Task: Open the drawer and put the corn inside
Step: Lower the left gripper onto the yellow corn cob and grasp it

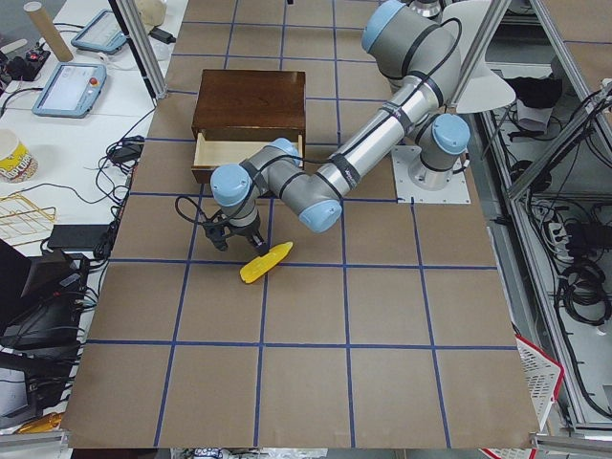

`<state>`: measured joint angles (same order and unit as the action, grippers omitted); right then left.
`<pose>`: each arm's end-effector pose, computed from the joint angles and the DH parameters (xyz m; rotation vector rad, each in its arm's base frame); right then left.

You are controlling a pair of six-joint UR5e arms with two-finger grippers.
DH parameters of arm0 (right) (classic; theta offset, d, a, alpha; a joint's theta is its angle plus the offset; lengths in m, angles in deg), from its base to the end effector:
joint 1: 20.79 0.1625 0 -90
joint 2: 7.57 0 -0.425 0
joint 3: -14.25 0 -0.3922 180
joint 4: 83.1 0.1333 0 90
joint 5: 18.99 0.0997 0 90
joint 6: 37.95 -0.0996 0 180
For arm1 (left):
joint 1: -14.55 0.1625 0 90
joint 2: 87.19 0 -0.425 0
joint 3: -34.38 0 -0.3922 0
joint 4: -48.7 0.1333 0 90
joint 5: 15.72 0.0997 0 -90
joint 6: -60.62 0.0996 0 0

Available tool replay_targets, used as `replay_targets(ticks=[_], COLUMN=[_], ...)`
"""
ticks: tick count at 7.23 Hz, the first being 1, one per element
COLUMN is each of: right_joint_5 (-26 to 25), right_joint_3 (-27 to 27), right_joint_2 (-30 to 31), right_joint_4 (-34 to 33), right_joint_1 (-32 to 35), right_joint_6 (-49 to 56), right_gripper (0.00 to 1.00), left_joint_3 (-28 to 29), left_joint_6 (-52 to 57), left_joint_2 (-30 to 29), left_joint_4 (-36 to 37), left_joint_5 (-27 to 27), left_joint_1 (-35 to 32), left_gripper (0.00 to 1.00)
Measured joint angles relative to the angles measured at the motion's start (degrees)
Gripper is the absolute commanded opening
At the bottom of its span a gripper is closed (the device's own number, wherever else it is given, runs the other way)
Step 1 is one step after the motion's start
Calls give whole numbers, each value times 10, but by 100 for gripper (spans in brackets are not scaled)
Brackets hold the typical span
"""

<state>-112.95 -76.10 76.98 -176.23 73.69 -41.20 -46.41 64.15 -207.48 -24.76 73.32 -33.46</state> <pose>0.1671 -0.5140 0.4420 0.0354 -3.0686 -0.0642 0.3491 -0.5896 0.2813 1.0199 -2.9208 -0.1031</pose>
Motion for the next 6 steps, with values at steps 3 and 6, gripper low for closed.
replay_targets(ticks=[3,6], right_joint_5=[0,0], right_joint_3=[0,0], right_joint_2=[0,0], right_joint_4=[0,0], right_joint_1=[0,0], right_joint_6=[0,0], right_gripper=[100,100], left_joint_3=[-26,-30], left_joint_6=[-48,-63], left_joint_2=[-37,-60], left_joint_4=[73,87], left_joint_5=[40,46], left_joint_1=[0,0], left_gripper=[100,78])
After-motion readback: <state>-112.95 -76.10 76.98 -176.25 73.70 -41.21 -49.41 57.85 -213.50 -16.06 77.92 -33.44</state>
